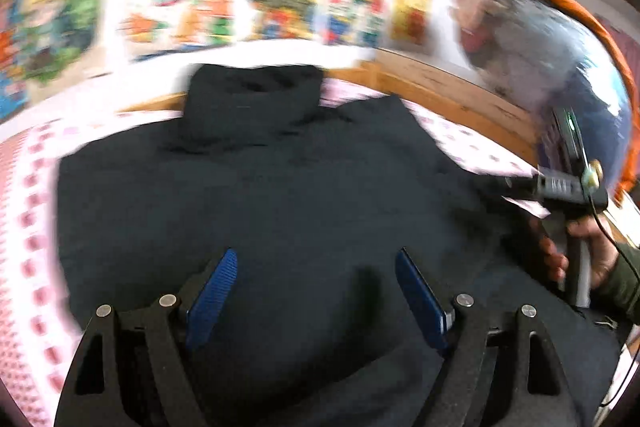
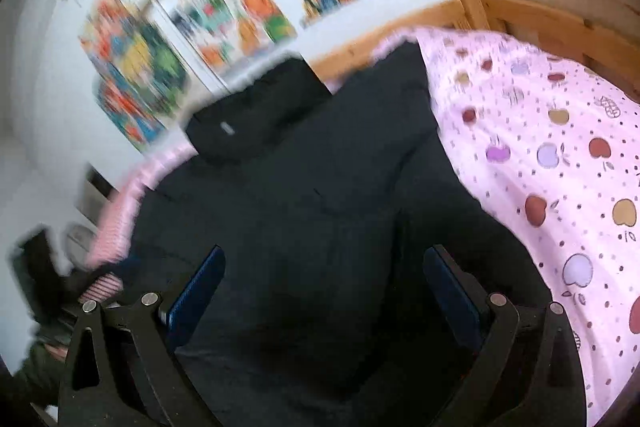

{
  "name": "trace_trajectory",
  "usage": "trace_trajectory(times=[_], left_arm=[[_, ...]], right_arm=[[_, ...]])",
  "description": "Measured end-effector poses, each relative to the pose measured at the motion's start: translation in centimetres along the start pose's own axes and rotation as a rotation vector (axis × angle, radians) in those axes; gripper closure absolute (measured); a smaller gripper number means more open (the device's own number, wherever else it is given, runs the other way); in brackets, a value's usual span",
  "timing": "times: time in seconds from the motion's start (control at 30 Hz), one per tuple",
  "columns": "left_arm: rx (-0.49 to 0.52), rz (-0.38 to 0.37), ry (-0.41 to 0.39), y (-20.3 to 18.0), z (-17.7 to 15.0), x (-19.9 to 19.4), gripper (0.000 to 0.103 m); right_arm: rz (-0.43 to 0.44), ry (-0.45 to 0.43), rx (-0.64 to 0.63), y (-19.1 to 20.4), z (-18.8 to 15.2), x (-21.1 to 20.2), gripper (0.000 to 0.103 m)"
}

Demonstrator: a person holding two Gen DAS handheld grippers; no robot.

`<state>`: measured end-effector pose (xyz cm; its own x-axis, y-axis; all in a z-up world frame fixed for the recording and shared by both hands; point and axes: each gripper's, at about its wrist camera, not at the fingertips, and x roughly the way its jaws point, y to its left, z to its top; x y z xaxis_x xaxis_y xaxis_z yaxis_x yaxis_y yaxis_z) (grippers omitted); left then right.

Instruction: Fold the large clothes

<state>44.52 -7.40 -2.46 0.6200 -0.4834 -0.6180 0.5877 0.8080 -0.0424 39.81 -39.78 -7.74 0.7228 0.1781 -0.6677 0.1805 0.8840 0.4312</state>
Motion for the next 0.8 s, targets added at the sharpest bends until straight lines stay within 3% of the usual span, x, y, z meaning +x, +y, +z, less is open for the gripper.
trace_trajectory(times=[0.07, 0.13, 0.2, 0.23, 0.3, 0.43, 0.57, 0.7, 0.8], left_arm=[[-0.025, 0.086, -0.019, 3.0, -0.7, -1.7, 0.022], [-0.027, 0.144, -0.012, 5.1, -1.5, -2.4, 0.021], [-0.041, 0.189, 0.029, 7.2, -2.4, -2.4, 0.021], [-0.051, 0.202, 0.059, 8.2, -2.9, -2.1, 0.021], [-0.065, 0.207, 0.101, 9.2, -3.5, -1.5, 0.021], [-0.091, 0.192, 0.166, 9.7, -3.9, 0.3, 0.021], [-0.064, 0.218, 0.215, 9.1, -3.9, 2.0, 0.014], [-0.064, 0.179, 0.168, 9.0, -4.6, 1.6, 0.012], [-0.163, 0.12, 0.103, 10.6, -5.5, -0.4, 0.013]], right_arm=[[-0.046, 0.031, -0.029, 0.7, -0.5, 1.0, 0.01], [-0.086, 0.037, -0.055, 1.4, -0.6, 1.2, 0.033], [-0.127, 0.046, -0.071, 1.9, -0.6, 1.5, 0.069], [-0.132, 0.046, -0.075, 1.9, -0.4, 1.2, 0.074], [-0.155, 0.038, -0.111, 2.4, 0.0, 0.9, 0.094], [-0.219, -0.027, -0.213, 3.8, 1.4, -0.8, 0.098], [-0.389, -0.052, -0.379, 5.6, 1.9, 0.7, 0.098], [-0.479, 0.024, -0.406, 4.8, 1.4, 4.3, 0.098], [-0.48, 0.027, -0.397, 4.2, 1.0, 5.0, 0.097]])
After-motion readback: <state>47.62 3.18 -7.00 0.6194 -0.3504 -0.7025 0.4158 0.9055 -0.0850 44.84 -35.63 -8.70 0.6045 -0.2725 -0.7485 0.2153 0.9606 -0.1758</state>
